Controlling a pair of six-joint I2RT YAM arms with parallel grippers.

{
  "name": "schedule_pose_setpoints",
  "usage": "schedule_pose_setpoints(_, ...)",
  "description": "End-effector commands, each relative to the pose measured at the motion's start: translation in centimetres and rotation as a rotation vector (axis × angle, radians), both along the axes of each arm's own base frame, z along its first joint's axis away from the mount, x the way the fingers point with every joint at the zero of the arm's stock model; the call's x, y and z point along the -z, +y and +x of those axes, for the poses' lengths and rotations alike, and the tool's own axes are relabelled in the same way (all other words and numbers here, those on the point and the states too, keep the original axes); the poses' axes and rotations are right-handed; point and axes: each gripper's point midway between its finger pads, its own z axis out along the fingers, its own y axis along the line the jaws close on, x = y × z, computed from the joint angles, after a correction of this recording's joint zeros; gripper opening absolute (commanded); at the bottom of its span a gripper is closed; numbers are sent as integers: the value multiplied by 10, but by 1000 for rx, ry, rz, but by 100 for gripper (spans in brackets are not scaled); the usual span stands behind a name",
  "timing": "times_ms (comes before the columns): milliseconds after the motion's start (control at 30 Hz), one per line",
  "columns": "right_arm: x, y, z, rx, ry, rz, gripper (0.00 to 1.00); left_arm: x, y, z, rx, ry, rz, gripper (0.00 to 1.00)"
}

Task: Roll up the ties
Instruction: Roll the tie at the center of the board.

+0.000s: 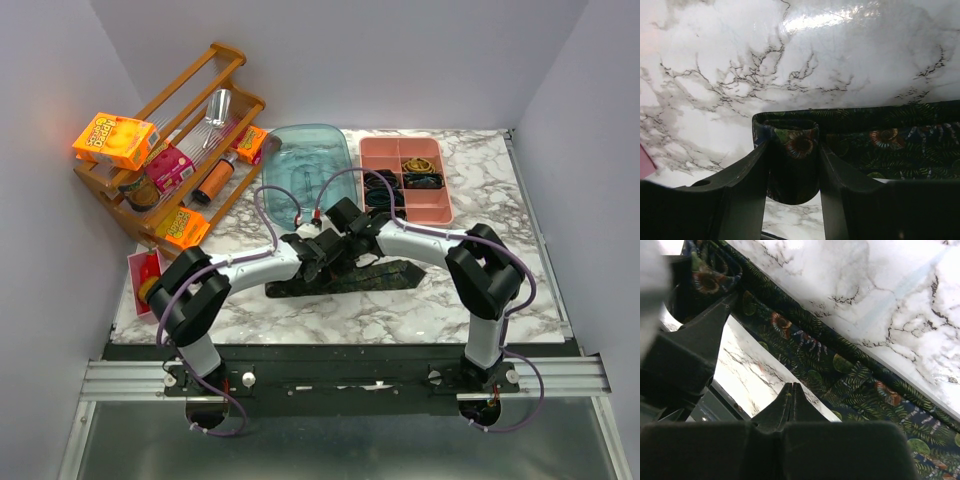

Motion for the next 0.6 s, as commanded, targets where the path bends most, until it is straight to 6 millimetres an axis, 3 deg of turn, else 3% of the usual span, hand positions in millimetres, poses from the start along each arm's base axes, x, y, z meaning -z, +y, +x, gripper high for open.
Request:
schedule_pose_setpoints(0,5,2,1,-2,-3,14,1,-12,-40,2,24,-55,-204,50)
schedule_pose_setpoints(567,9,1,-1,-6,5,10,1,-26,-47,-2,5,-73,-293,52)
